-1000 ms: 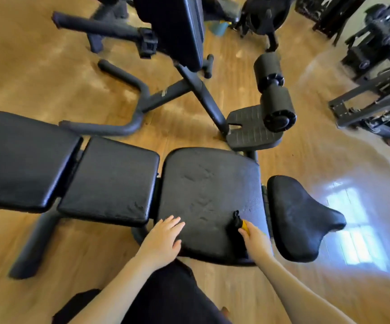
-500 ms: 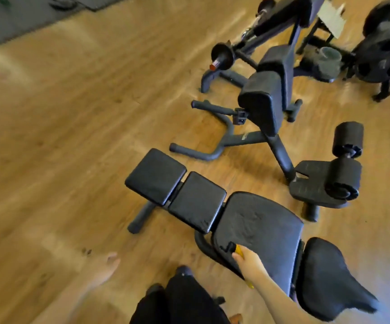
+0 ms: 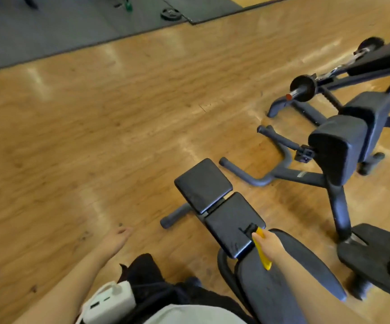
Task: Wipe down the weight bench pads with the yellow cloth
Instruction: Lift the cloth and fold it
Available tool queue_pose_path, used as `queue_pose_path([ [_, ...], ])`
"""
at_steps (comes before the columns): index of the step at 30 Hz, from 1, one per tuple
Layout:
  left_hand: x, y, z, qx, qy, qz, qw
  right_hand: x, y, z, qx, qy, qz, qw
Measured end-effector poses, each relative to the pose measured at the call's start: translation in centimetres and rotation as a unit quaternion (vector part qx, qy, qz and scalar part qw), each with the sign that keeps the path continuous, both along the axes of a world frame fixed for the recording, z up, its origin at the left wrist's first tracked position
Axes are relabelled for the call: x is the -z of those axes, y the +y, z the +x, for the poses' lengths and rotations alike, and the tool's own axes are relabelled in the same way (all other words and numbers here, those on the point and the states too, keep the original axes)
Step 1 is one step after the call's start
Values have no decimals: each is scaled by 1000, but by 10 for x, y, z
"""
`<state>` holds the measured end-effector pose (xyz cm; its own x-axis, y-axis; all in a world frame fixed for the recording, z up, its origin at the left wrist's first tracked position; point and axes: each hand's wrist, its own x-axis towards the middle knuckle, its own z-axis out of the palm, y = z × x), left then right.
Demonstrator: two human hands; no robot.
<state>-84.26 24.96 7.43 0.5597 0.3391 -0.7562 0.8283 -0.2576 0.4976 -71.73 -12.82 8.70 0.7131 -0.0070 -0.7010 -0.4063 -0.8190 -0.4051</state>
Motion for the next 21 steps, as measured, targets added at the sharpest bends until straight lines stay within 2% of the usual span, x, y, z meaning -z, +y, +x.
queue_pose_path([
  [7, 20, 72, 61, -21, 19, 5, 1000, -5, 50, 79, 42, -40, -26, 998],
  [14, 12, 189, 154, 19, 65, 19, 998, -13, 153, 135, 107, -45, -5, 993],
  [17, -1, 241, 199, 81, 59, 46, 994, -13, 196, 158, 133, -45, -1, 990],
  [21, -5, 277, 249, 98, 38, 27, 994, -6, 241, 182, 166, -45, 25, 985],
])
